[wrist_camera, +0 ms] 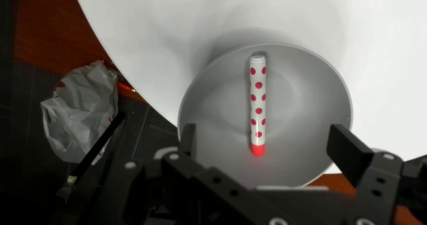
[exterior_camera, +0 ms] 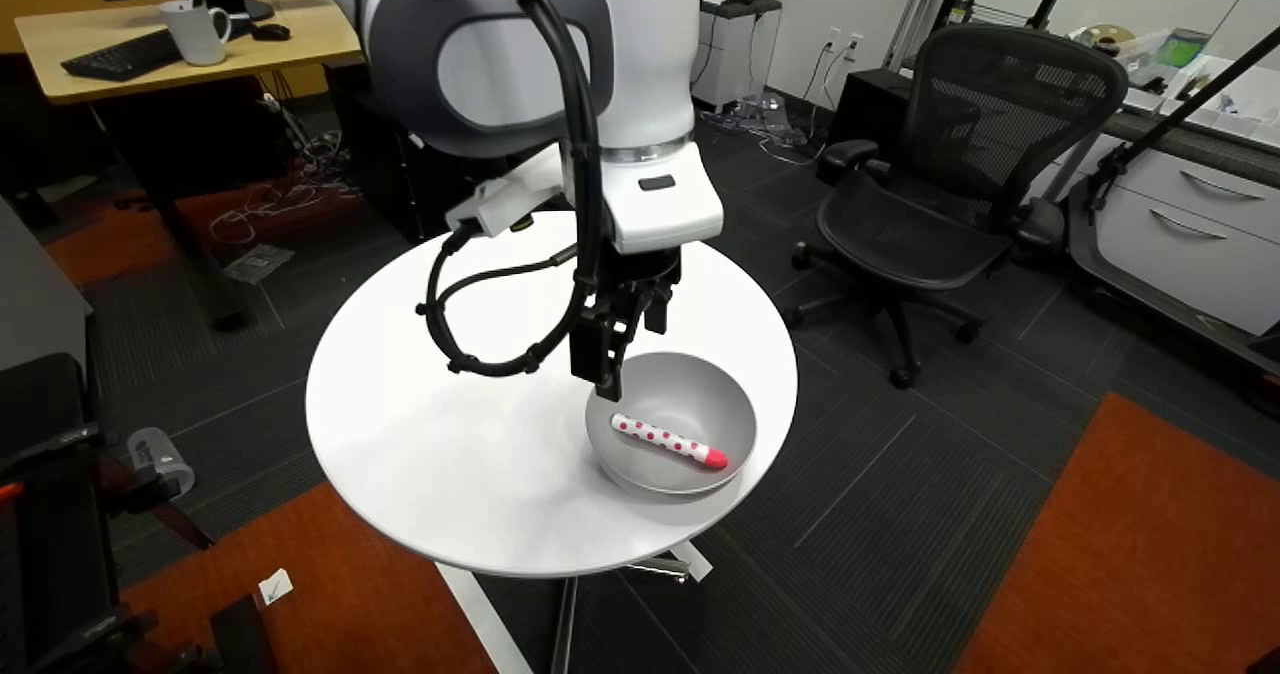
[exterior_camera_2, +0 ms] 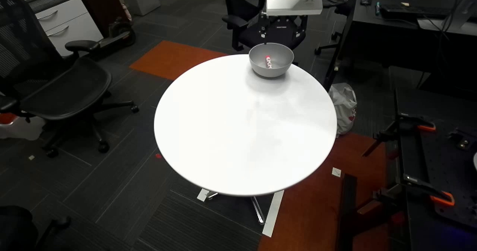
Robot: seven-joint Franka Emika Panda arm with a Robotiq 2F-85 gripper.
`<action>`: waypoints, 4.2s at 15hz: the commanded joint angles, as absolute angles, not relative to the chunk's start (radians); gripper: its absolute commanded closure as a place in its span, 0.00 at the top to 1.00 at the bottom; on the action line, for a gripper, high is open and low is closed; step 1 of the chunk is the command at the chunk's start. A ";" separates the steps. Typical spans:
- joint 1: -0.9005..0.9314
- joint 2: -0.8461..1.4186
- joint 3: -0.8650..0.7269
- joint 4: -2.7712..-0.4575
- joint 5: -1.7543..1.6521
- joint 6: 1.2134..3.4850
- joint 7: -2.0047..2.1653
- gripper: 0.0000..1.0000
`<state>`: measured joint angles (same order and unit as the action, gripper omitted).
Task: Take the marker from the white bowl and put it on the table
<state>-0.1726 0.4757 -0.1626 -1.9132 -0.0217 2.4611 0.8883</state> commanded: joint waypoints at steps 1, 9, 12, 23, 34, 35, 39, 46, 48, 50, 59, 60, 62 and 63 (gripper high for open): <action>-0.158 0.541 -0.185 -1.851 0.025 2.457 0.848 1.00; -0.174 0.637 -0.201 -1.771 0.074 2.436 0.849 1.00; -0.178 0.671 -0.210 -1.732 0.089 2.422 0.853 1.00; -0.175 0.780 -0.217 -1.635 0.093 2.377 0.858 1.00; -0.172 0.827 -0.223 -1.582 0.088 2.348 0.864 0.43; -0.173 0.827 -0.222 -1.583 0.089 2.349 0.865 0.36; -0.174 0.832 -0.221 -1.581 0.091 2.347 0.863 0.05; -0.154 0.691 -0.253 -1.680 0.077 2.374 0.876 0.05; -0.156 0.619 -0.257 -1.715 0.077 2.372 0.862 0.05; -0.152 0.546 -0.259 -1.753 0.070 2.363 0.859 0.05; -0.052 0.242 -0.234 -2.038 -0.020 2.350 0.887 0.05; -0.035 0.213 -0.229 -2.082 -0.038 2.354 0.896 0.05; -0.013 0.154 -0.216 -2.162 -0.071 2.349 0.908 0.05; -0.006 0.129 -0.206 -2.203 -0.085 2.356 0.914 0.05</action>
